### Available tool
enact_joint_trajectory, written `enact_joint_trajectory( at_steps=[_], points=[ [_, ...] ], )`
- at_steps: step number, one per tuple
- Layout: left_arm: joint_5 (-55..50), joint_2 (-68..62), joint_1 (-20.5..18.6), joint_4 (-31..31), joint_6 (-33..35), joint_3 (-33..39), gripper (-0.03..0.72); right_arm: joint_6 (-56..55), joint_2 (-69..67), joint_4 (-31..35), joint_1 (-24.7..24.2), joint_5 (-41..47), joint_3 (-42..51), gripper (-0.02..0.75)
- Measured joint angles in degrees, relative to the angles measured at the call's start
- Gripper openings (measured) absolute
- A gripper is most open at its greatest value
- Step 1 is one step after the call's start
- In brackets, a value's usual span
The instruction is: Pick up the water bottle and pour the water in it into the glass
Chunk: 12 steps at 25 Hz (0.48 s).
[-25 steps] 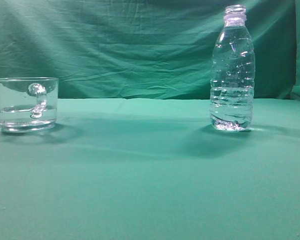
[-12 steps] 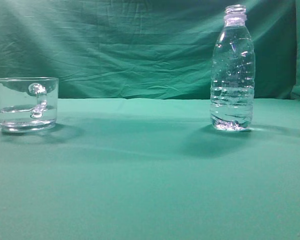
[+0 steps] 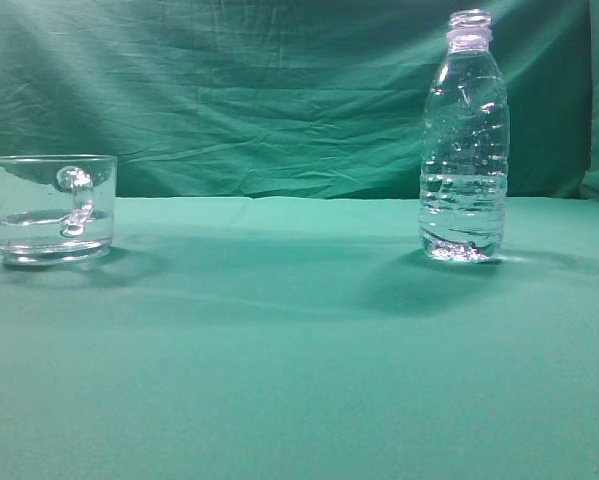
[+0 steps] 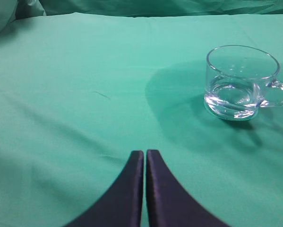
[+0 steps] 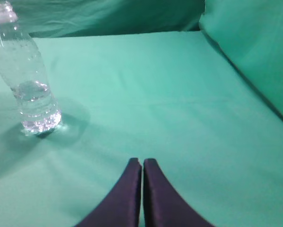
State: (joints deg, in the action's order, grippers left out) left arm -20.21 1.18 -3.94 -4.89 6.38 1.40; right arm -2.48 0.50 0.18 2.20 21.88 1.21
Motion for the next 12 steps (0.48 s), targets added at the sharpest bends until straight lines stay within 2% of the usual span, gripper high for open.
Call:
enact_joint_trajectory(
  at_steps=[12],
  points=[
    [0.0,0.0,0.0,0.0,0.0,0.0,0.000,0.6,0.1,1.0,-0.1,1.0,0.4,0.000]
  ],
)
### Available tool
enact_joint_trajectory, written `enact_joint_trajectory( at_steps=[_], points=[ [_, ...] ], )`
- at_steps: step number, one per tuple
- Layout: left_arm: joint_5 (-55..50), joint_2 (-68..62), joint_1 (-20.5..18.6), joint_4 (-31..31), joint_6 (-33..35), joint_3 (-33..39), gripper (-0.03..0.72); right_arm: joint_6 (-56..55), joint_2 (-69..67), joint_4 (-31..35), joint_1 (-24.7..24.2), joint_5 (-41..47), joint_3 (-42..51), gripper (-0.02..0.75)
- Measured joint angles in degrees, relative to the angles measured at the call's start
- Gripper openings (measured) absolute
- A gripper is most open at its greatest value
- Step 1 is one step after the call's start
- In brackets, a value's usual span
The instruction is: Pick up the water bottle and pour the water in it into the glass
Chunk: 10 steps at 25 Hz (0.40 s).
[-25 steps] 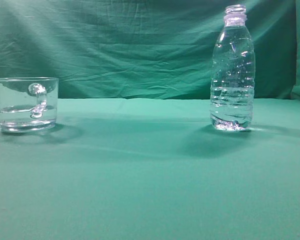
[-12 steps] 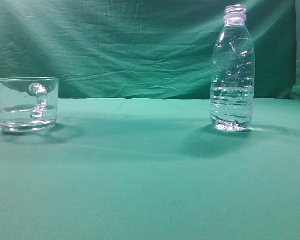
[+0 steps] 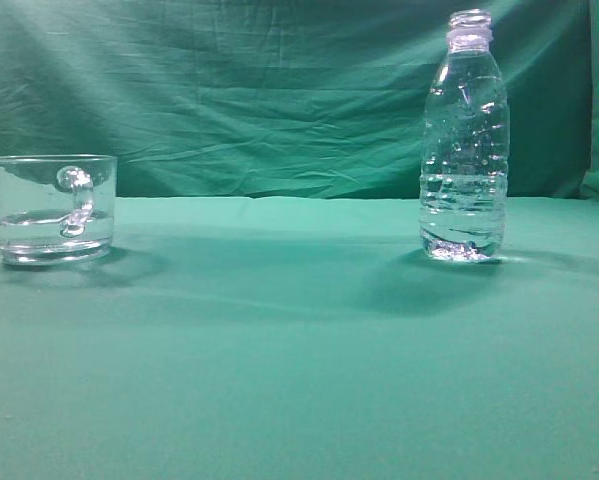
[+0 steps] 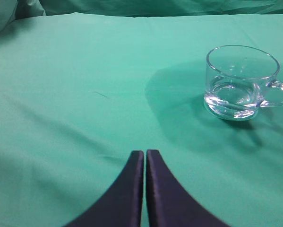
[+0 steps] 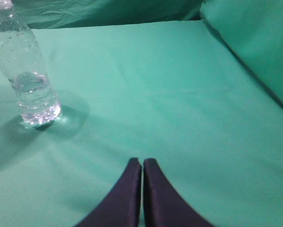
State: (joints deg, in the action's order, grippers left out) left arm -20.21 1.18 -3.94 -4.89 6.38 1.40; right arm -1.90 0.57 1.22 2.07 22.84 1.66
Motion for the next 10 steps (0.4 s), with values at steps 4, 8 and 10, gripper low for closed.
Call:
enact_joint_trajectory(
  at_steps=[4,8,10],
  points=[
    [0.0,0.0,0.0,0.0,0.0,0.0,0.000,0.0,0.0,0.0,0.0,0.1,0.0,0.000],
    [0.0,0.0,0.0,0.0,0.0,0.0,0.000,0.0,0.0,0.0,0.0,0.1,0.0,0.000],
    [0.0,0.0,0.0,0.0,0.0,0.0,0.000,0.0,0.0,0.0,0.0,0.1,0.0,0.000]
  ],
)
